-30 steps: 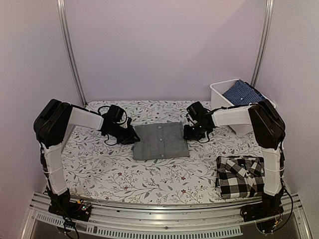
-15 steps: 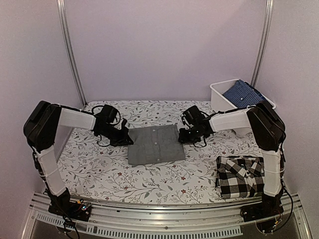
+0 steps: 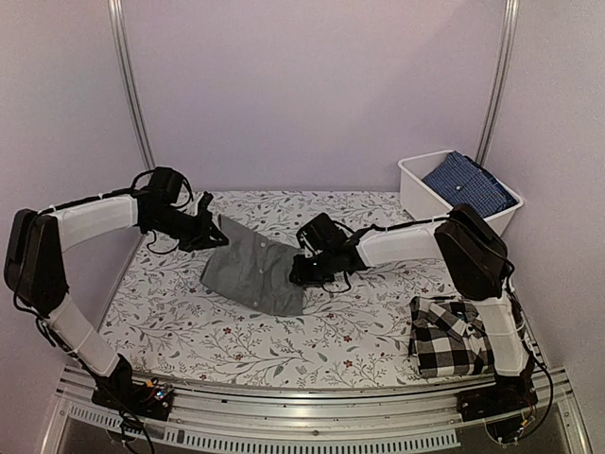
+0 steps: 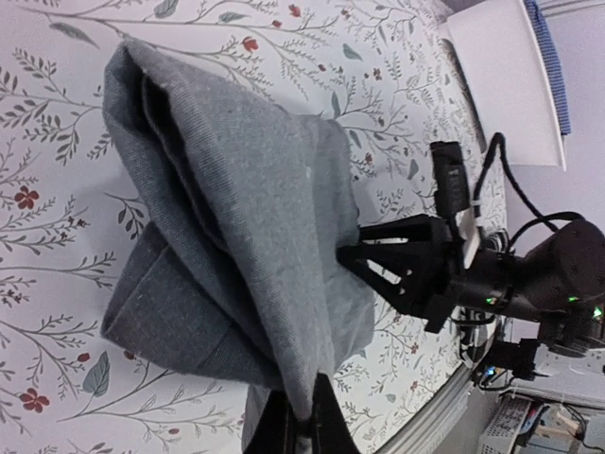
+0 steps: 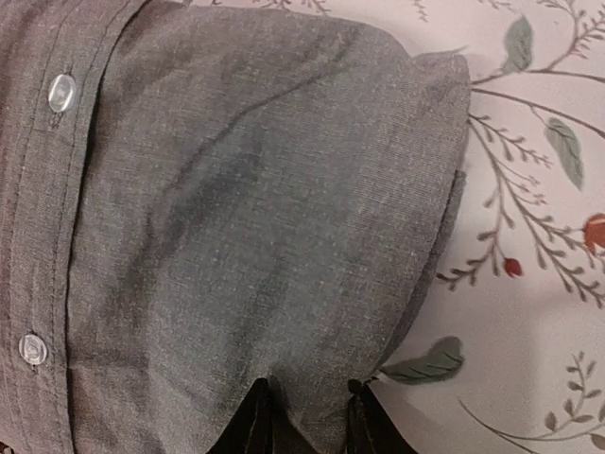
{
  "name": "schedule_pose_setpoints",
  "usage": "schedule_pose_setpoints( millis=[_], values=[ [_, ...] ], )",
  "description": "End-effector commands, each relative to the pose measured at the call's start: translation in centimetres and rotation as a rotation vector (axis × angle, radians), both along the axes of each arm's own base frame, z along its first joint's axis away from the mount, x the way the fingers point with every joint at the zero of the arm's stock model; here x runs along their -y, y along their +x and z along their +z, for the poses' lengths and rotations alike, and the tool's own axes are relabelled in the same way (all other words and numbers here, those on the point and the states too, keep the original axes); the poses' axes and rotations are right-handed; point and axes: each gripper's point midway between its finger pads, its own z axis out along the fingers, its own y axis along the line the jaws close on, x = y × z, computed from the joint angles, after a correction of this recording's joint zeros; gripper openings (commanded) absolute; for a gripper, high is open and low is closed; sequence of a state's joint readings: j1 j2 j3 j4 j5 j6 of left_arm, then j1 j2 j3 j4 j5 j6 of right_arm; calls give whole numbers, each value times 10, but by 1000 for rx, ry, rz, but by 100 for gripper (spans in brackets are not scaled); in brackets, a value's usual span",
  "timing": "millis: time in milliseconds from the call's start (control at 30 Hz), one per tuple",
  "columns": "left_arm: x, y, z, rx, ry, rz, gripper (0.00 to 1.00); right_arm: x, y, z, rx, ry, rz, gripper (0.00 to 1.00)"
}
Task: Fold and stack the long sleeve shirts
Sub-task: Pick up the square-folded shirt from the center of the board, then turn over the square folded shirt at the center of the board.
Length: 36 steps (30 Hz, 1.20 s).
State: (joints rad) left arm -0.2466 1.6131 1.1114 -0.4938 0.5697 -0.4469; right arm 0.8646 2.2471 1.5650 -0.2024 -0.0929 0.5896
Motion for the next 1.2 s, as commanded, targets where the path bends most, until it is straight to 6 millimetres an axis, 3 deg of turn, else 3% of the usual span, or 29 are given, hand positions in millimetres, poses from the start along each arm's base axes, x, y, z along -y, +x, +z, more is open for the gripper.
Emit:
schedule_pose_setpoints(
  millis=[0,167,300,367,500,600,733,800,933,1067,1100,1167],
  values=[
    [6,6,67,119,-75,-33,0,-41,-14,-33,-77,40,41,26],
    [23,18,98,150,-168,-51,0,-102,-6,-28,-90,218,108,27],
    [43,31,124,189,-247,-60,0,-147,-9,-4,-121,423,190,34],
    [56,37,129,187,-273,-67,0,-162,-11,6,-141,499,225,39],
    [90,42,121,163,-303,-102,0,-177,-15,6,-174,578,288,46],
    [107,46,106,146,-303,-108,0,-173,-17,-3,-208,582,291,47],
    [110,51,85,121,-285,-99,0,-151,-18,-9,-225,542,235,48],
    [110,53,81,125,-283,-105,0,-142,-15,3,-211,538,223,48],
    [108,55,77,128,-285,-126,0,-124,-15,6,-226,518,185,45],
    [97,55,74,130,-289,-141,0,-93,-15,0,-209,445,91,44],
    [96,54,73,128,-294,-150,0,-85,-14,9,-189,439,74,44],
    [96,52,72,128,-296,-168,0,-64,-12,10,-171,408,35,45]
  ],
)
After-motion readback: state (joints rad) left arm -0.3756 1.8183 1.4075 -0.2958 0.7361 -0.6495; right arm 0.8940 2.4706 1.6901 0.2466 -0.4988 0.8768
